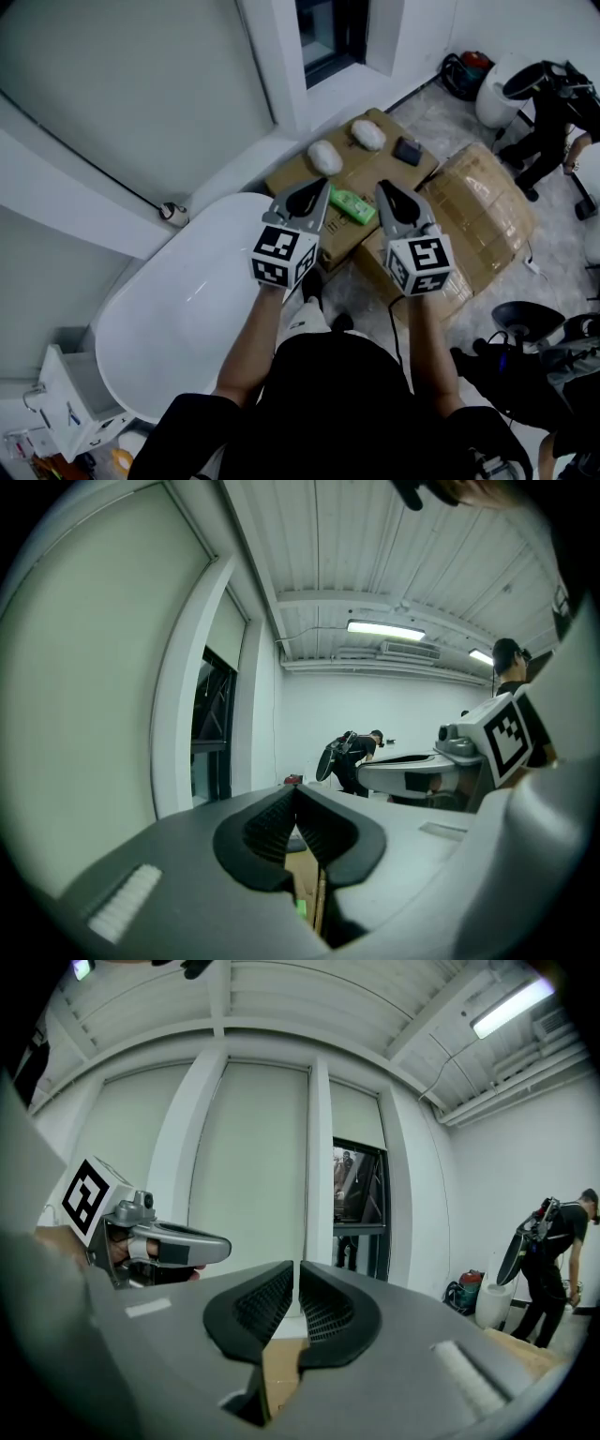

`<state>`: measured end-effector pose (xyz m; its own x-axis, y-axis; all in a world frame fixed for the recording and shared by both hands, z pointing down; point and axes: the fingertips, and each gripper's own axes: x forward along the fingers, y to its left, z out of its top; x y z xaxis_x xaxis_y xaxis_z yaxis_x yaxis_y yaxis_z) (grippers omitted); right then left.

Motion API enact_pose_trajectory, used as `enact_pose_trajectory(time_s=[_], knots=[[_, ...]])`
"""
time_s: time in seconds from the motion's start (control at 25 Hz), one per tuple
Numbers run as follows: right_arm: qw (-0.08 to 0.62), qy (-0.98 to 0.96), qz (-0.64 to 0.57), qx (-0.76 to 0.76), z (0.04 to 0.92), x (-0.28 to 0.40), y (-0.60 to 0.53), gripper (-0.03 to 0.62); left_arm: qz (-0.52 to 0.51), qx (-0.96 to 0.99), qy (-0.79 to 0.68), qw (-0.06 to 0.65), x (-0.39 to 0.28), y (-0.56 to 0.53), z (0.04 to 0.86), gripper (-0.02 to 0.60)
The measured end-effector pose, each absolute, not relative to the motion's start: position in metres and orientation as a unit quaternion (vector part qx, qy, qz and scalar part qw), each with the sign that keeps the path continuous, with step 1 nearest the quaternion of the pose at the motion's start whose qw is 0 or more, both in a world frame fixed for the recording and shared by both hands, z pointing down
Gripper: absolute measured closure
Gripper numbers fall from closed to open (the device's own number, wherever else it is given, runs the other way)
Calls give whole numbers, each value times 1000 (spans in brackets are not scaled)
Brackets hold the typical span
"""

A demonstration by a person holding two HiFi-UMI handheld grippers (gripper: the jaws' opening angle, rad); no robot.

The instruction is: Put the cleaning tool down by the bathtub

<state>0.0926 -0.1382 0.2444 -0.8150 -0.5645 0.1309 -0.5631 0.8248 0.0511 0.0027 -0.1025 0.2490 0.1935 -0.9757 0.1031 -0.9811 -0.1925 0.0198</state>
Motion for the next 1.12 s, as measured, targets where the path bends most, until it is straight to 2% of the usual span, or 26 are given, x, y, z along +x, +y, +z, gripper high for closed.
enact_pose_trajectory(time_s=[0.24,1.12], knots=[[63,-953,-10,296,236,92,-134,585,31,765,-642,43,-7,-96,248,583],[67,-953,-8,296,245,96,-135,585,31,761,-646,56,-12,-96,262,583]])
